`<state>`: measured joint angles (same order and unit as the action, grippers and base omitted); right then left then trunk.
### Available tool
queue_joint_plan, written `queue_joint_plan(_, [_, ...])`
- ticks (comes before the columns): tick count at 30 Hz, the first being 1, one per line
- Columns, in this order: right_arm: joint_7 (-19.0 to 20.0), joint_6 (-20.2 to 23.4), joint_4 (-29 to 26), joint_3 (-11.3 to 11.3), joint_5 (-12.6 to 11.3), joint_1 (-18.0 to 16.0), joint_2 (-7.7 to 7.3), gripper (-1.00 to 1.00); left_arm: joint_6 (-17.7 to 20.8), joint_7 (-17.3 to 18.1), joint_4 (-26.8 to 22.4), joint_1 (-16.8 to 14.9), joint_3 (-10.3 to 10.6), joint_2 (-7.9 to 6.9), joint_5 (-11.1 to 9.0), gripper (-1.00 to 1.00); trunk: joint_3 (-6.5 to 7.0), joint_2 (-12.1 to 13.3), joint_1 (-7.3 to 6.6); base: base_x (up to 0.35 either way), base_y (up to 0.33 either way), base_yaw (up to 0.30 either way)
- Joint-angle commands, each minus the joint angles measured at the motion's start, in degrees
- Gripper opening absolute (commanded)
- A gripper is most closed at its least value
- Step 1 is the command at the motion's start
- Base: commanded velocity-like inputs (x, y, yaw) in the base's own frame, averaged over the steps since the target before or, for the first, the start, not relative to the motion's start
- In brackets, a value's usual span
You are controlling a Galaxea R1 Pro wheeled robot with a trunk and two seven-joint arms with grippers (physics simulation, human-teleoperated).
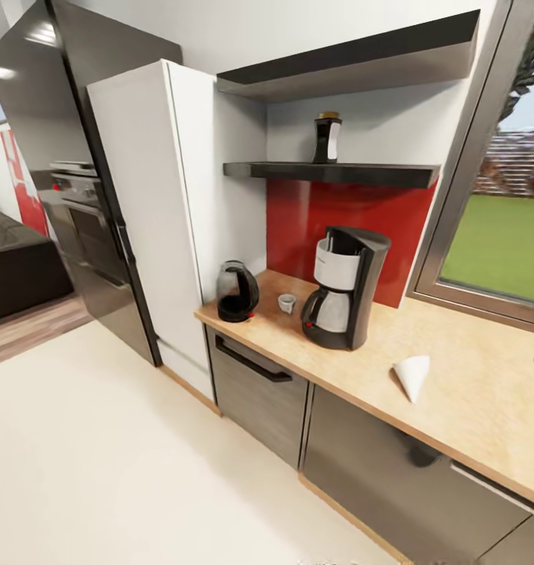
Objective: Set up a coffee station on the kitchen countertop: keep the coffee maker on the countertop, move the bottle of coffee from the kitchen shelf to the counter next to the coffee maker, place a paper coffee filter on top of the coffee maker, put the saucer next to the coffee maker with the coffee cup on the saucer, and place the electric kettle next to the coffee maker.
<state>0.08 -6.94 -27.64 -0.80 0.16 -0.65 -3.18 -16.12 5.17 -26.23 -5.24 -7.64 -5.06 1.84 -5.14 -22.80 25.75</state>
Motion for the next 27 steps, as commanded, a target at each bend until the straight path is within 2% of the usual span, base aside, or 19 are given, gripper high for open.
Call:
queue_joint_plan(1, [0.01,-0.18,0.05,-0.08,0.02,-0.06,0.01,1.00,-0.14,0.54,0.02,-0.03,-0.46,0.05,0.24,1.00,-0.12,-0.12,0.03,0.000,0.000,-0.296])
queue_joint_plan(20, [0.01,-0.18,0.05,-0.08,0.02,-0.06,0.01,1.00,-0.14,0.54,0.04,-0.03,-0.44,0.05,0.46,1.00,-0.12,-0.12,0.03,0.009,0.005,-0.296])
queue_joint_plan(27, [0.01,-0.18,0.05,-0.08,0.02,-0.06,0.02,1.00,-0.14,0.54,0.04,-0.03,-0.44,-0.04,0.45,1.00,-0.12,-0.12,0.03,0.159,0.173,-0.296])
